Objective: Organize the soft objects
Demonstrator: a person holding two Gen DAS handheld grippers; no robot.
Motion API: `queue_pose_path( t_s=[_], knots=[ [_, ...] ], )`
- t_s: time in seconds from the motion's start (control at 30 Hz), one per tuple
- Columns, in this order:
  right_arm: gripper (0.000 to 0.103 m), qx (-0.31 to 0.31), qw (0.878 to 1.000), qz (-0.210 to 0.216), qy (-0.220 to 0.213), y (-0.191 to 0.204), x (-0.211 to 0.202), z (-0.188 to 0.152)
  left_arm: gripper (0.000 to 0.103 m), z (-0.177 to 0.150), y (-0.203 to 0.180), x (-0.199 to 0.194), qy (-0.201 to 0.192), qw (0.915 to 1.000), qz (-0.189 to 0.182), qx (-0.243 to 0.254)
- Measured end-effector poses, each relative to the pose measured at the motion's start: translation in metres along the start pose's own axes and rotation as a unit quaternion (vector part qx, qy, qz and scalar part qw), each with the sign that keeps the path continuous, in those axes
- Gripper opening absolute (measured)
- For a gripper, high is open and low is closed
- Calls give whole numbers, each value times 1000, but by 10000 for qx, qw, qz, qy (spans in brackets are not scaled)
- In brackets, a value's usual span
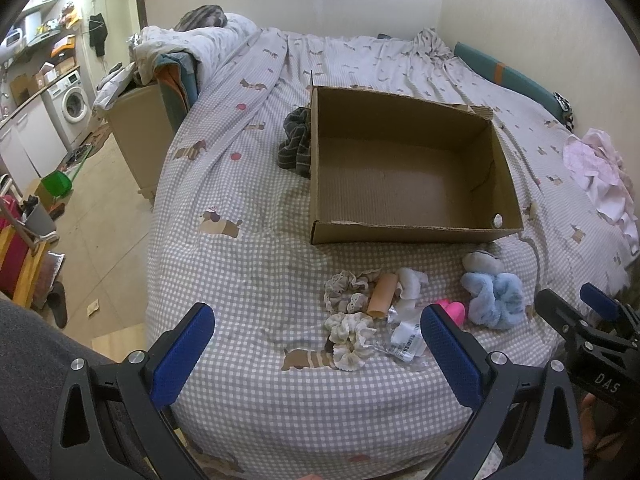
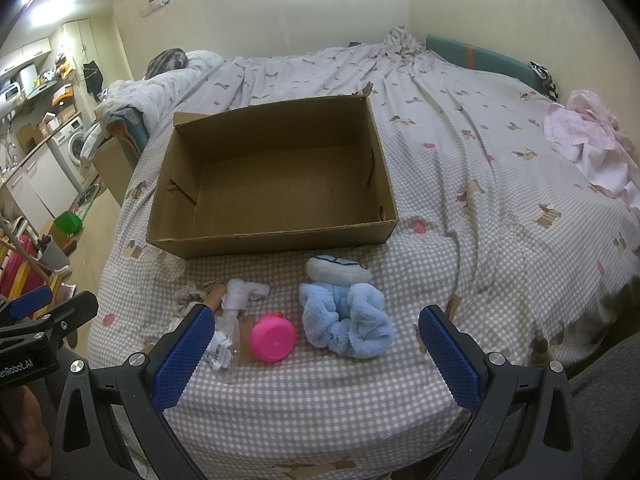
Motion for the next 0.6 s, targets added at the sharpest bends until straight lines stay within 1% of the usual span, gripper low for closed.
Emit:
queue_pose_path(
  t_s=[0.6],
  knots=[
    [103, -14, 10000, 12, -17, 1, 0, 0, 103, -1, 0, 1, 37, 10000, 6, -6]
  ],
)
Point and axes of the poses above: each gripper's, at about its wrist camera, not at the fingertips, and x roughly the way its jaws point, y to its left, z to its top, the point moved 7 cm from there along x, roughly the way its jaws point, and after that the axes turned 15 degrees about z, right-handed, at the moved point
